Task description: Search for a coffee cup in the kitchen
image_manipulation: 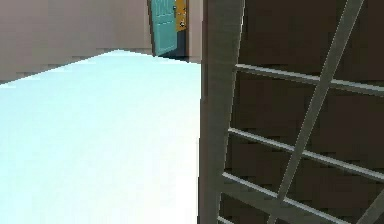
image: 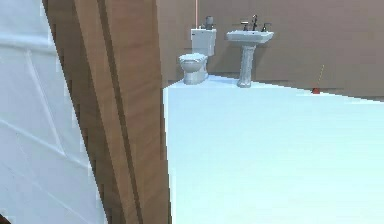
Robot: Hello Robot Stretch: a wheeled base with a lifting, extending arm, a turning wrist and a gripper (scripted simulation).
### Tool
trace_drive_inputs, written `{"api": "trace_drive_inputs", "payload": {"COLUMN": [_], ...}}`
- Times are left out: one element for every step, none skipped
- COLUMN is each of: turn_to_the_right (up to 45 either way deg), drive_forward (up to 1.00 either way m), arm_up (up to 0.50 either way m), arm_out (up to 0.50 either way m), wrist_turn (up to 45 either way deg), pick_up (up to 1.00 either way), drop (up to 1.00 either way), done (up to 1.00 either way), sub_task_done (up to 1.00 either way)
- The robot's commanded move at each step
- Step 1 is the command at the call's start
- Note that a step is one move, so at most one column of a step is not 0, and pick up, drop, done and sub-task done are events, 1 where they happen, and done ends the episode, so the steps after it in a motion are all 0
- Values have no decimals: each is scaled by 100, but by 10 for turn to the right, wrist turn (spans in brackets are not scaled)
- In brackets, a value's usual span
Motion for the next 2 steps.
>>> {"api": "trace_drive_inputs", "payload": {"turn_to_the_right": [450,270], "drive_forward": [0,0], "arm_up": [0,0], "arm_out": [0,0], "wrist_turn": [0,0], "pick_up": [0,0], "drop": [0,0], "done": [0,0], "sub_task_done": [0,0]}}
